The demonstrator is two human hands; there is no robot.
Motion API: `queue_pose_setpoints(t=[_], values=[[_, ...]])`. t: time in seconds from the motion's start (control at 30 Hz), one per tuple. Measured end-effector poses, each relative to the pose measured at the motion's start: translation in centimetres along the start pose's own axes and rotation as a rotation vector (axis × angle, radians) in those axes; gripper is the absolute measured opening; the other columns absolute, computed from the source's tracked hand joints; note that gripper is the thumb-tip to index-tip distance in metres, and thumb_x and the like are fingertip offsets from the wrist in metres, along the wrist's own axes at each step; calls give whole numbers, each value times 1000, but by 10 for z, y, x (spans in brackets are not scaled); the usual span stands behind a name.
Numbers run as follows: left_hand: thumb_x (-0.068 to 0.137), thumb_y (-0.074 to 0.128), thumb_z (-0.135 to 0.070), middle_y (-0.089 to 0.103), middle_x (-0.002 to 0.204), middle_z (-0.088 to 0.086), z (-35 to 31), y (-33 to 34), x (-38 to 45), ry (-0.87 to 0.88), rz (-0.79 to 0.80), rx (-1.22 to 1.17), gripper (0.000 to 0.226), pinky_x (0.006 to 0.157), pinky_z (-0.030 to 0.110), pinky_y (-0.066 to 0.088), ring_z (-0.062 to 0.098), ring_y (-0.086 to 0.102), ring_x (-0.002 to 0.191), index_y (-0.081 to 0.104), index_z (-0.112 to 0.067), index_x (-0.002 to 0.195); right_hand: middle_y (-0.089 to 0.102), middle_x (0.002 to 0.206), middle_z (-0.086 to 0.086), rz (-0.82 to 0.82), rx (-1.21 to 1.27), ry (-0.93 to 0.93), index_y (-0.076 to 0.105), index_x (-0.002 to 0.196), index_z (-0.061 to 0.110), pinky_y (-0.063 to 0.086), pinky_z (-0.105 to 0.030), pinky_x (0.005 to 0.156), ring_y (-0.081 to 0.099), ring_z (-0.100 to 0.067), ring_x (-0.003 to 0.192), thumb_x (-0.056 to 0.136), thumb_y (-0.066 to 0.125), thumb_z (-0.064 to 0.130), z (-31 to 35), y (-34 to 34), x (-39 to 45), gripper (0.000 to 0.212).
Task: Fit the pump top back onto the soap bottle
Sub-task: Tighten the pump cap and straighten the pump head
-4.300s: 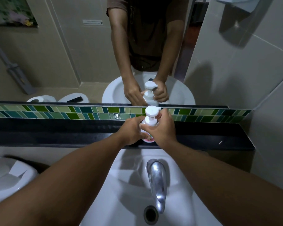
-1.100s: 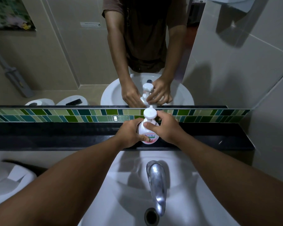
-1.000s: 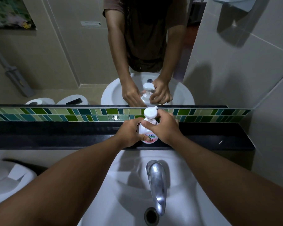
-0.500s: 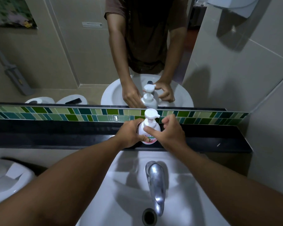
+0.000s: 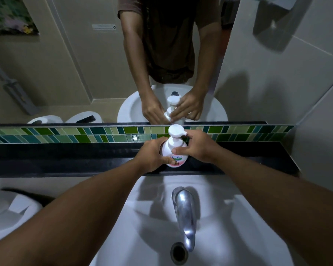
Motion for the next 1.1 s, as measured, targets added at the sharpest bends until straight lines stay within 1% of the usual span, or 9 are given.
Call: queue_pose_setpoints(t=[0.13, 0.4, 0.5, 0.57, 0.63, 0.7, 0.8, 0.87, 1.1], values=[[62, 97, -24, 76, 110, 0, -1, -1, -1, -1, -5, 5, 65, 93, 37, 54, 20, 68, 101, 68, -21, 120, 70, 110, -15, -218, 119, 69, 65, 106, 8, 55, -59, 89, 67, -38, 101, 57, 96, 40, -4, 9, -7, 67], [64, 97, -22, 77, 105, -5, 0, 1, 1, 9, 3, 0, 60, 89, 35, 54, 14, 69, 97, 69, -23, 117, 71, 98, 0, -476, -60, 283, 57, 89, 24, 52, -50, 87, 65, -28, 96, 58, 92, 59, 8, 15, -29, 58], [63, 97, -22, 76, 100, -8, 0, 0, 1, 8, -1, -5, 61, 82, 29, 52, 7, 68, 89, 69, -24, 117, 72, 106, 5, -352, 6, 231, 61, 104, 27, 52, -49, 93, 66, -19, 101, 59, 91, 59, 10, 8, -27, 63], [61, 98, -24, 75, 104, -7, 0, 0, 1, 8, -3, -6, 64, 84, 29, 52, 10, 68, 93, 68, -25, 117, 71, 111, 8, -172, 112, 124, 59, 129, 27, 56, -28, 85, 67, -1, 92, 68, 93, 44, 15, 0, -23, 73], [59, 99, -25, 75, 107, -6, 1, -1, 1, 4, -8, -7, 67, 88, 31, 53, 14, 68, 98, 68, -26, 119, 71, 91, 24, -5, 74, 17, 57, 138, 18, 47, -7, 64, 62, 14, 70, 79, 89, 26, 22, -6, -20, 68], [59, 99, -25, 75, 109, -4, 1, 0, 1, -4, -7, -10, 68, 91, 34, 54, 15, 69, 99, 67, -25, 120, 63, 65, 37, 67, -6, -22, 64, 129, 8, 41, -2, 54, 58, 16, 58, 86, 83, 15, 24, -8, -14, 47], [60, 99, -27, 76, 109, -3, 0, 0, 1, 7, -17, 4, 69, 93, 38, 55, 16, 69, 99, 68, -24, 121, 76, 101, 14, -3, 2, -3, 70, 121, 4, 57, -24, 79, 70, -4, 86, 90, 79, 17, 21, -6, -10, 35], [60, 99, -28, 76, 108, -2, 0, 0, 0, 15, -28, 11, 69, 93, 40, 55, 18, 70, 99, 68, -23, 121, 68, 120, -9, -70, 33, -7, 69, 123, 6, 53, -42, 98, 66, -23, 107, 91, 77, 20, 18, 2, -15, 37], [59, 99, -29, 76, 104, -2, 0, 1, -3, 16, -74, 5, 66, 88, 39, 55, 19, 69, 94, 68, -22, 118, 65, 111, -10, -336, -35, -46, 68, 120, 5, 49, -46, 94, 61, -31, 104, 91, 76, 23, 21, 12, -29, 35]])
Point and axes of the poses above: each hand's wrist, its own x-axis towards the middle knuckle, its own y-axis out of the palm, z = x × y, the point moved 8 cm from there along x, towards the middle knuckle
